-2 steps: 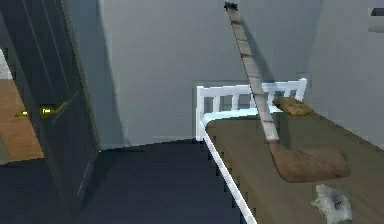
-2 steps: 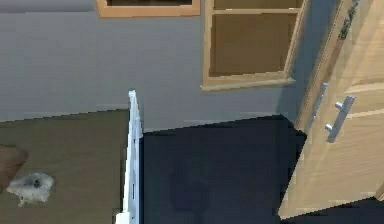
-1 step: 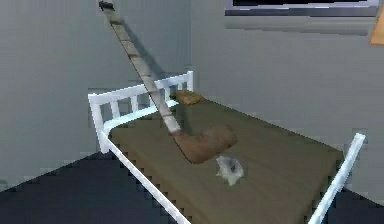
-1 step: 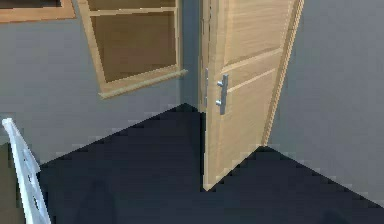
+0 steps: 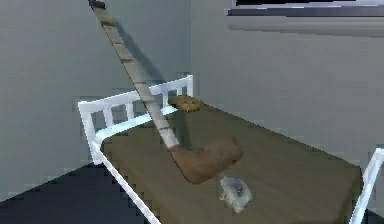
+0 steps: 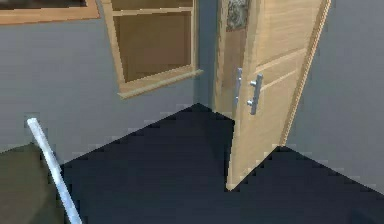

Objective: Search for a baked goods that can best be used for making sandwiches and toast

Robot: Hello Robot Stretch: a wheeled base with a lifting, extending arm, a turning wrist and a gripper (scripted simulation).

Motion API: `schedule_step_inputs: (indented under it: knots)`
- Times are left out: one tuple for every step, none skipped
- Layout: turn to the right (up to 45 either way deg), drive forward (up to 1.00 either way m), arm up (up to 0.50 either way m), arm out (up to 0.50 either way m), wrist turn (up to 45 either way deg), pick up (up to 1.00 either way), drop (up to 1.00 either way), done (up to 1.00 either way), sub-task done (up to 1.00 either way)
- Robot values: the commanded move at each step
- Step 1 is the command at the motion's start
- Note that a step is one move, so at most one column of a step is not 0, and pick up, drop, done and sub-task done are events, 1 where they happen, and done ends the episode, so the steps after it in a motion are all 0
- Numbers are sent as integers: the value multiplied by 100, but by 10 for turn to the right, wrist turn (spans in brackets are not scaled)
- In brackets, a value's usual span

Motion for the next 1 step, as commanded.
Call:
schedule_step_inputs:
  knots:
    - [-450, 0, 0, 0, 0, 0, 0, 0, 0]
